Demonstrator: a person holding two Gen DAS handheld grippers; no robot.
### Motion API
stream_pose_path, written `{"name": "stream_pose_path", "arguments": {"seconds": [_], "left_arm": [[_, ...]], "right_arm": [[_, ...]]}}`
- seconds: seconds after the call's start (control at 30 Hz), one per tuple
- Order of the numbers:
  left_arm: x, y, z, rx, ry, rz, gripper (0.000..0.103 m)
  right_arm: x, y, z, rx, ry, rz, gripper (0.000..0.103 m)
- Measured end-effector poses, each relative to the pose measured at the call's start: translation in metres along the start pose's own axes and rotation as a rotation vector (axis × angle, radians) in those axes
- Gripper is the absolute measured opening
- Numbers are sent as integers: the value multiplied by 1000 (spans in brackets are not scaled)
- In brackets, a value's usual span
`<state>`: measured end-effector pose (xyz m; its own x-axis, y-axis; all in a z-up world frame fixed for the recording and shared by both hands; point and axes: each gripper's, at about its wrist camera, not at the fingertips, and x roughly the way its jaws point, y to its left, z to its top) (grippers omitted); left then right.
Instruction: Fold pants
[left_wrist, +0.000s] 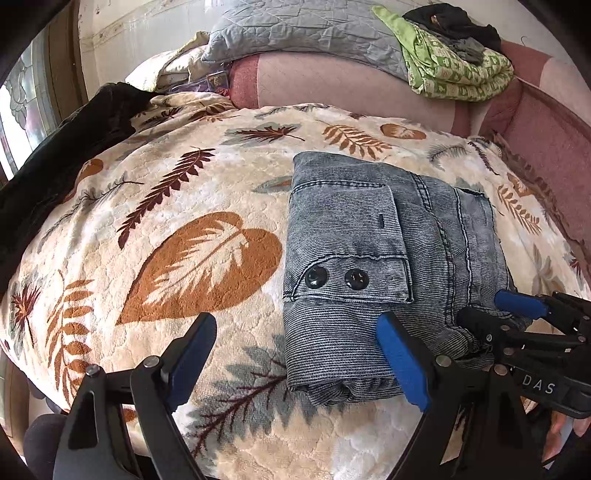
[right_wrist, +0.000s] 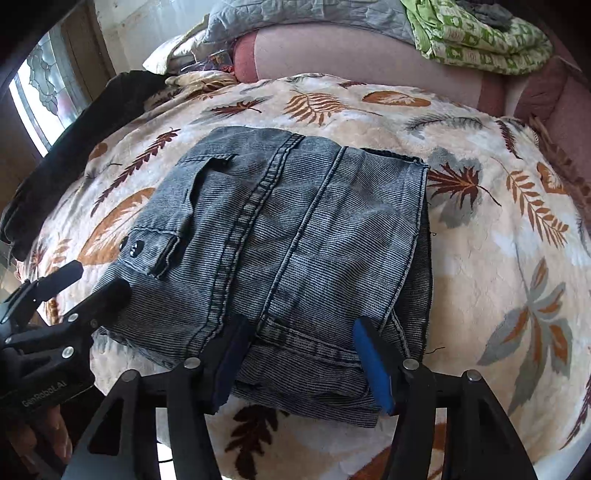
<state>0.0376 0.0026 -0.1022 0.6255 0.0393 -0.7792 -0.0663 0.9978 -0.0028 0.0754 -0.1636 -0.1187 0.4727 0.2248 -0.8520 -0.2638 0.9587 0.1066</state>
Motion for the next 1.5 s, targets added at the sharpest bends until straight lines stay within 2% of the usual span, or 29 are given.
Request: {"name": "stream_pose_path", "arguments": {"seconds": [0.07, 0.23, 0.27, 0.3, 0.37, 0.43, 0.47, 0.53, 0.6, 0.67, 0.77, 0.83, 0.9, 0.93, 1.0, 1.1, 1.17, 1.2, 1.23, 1.3, 1.4, 1.43, 1.5], "left_arm": [[-1, -1, 0, 1, 0, 9, 89], [-1, -3, -1, 5, 1, 23, 89], [-1, -3, -1, 4, 2, 27, 89], [0, -4, -1, 4, 1, 31, 89], [1, -6, -1, 10, 8, 35, 90], [-1, -6, 1, 12, 11, 34, 89], [-3, -3, 3, 4, 10, 14, 89], [-11, 7, 11, -37, -11, -50, 89], [-16, 24, 22, -89, -39, -109, 89], [-8, 47, 37, -186, -25, -146, 89], [30, 72, 56, -310, 109, -292, 89], [60, 74, 60, -333, 210, -368, 89], [80, 72, 61, -350, 261, -423, 89], [87, 69, 60, -356, 282, -445, 89], [89, 65, 63, -348, 271, -447, 89], [92, 57, 65, -319, 280, -479, 89], [94, 50, 66, -274, 274, -457, 89], [94, 45, 66, -255, 271, -444, 89], [93, 41, 65, -241, 271, -447, 77], [95, 33, 64, -215, 304, -454, 49], [89, 24, 66, -158, 282, -406, 40], [87, 26, 66, -158, 277, -410, 32], [81, 30, 69, -167, 264, -427, 27]], "right_arm": [[-6, -5, 1, 36, -2, 24, 63], [-38, -27, -13, 125, -129, 50, 64], [-37, -32, -16, 143, -132, 47, 65], [-29, -36, -18, 150, -107, 47, 70], [-10, -41, -24, 140, -29, 54, 73], [-15, -43, -26, 159, -66, 78, 74], [-21, -47, -26, 182, -82, 108, 74], [-36, -66, -25, 280, -142, 222, 74], [-44, -92, -20, 387, -152, 343, 75], [-45, -114, -10, 440, -118, 386, 75], [-32, -134, 11, 435, -57, 395, 75], [-11, -142, 24, 451, 24, 463, 75], [15, -143, 34, 473, 123, 554, 75], [25, -141, 36, 478, 149, 549, 75], [43, -138, 41, 480, 209, 442, 75], [50, -135, 37, 515, 207, 476, 75], [56, -129, 38, 509, 213, 467, 76], [57, -127, 40, 521, 208, 493, 75], [58, -122, 41, 514, 213, 531, 67], [61, -109, 44, 475, 233, 509, 52], [59, -104, 46, 467, 227, 499, 33], [56, -102, 47, 460, 217, 496, 29], [44, -96, 51, 423, 187, 477, 26]]}}
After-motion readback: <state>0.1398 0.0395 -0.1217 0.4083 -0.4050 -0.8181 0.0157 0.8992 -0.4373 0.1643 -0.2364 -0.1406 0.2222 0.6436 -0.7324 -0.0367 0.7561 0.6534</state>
